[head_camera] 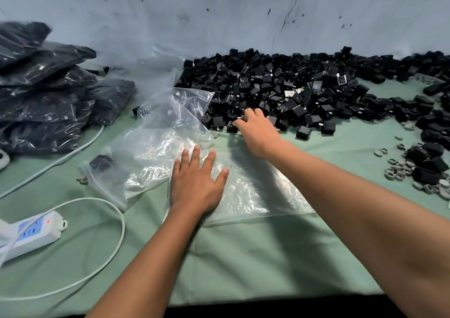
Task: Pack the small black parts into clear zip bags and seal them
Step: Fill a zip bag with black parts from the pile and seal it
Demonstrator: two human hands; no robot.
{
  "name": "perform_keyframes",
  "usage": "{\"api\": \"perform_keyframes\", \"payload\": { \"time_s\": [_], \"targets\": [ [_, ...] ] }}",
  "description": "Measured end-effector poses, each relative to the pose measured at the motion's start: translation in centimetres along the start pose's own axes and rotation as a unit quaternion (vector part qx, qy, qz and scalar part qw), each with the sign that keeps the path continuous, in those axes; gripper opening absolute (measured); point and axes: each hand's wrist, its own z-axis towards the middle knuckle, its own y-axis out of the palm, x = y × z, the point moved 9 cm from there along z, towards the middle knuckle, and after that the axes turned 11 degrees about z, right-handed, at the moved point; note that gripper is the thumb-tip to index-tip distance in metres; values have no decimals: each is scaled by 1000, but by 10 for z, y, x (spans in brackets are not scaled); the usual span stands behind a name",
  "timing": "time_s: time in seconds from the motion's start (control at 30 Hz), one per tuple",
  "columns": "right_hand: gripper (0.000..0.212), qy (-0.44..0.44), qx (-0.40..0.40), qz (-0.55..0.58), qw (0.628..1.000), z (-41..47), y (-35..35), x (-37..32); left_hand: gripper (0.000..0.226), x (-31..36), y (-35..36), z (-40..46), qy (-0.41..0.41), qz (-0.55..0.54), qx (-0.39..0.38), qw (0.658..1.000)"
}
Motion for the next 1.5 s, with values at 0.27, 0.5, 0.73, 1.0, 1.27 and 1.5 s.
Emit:
{"api": "perform_keyframes", "payload": {
  "time_s": [0.27, 0.5, 0.73, 1.0, 1.27, 1.5],
  "targets": [
    [27, 119, 89, 306, 941, -27, -30, 60, 73, 1, -5, -2, 2, -5, -47, 999],
    [12, 301, 157, 742, 578, -126, -1, 138, 22, 88, -78, -5, -15, -118, 113, 986],
    [26, 303, 213, 751, 546, -165, 9, 149, 55, 178, -56, 8, 5, -143, -39, 989],
    [19, 246, 122, 754, 597, -168, 8, 132, 9, 161, -48, 18, -30, -221, -73, 972],
    [41, 269, 12, 746, 609, -159, 7, 103, 26, 144, -43, 29, -48, -361, -114, 924],
    [29, 289, 132, 763, 563, -159, -6, 124, 29, 153, -54, 29, -45, -271, -39, 961]
  ]
}}
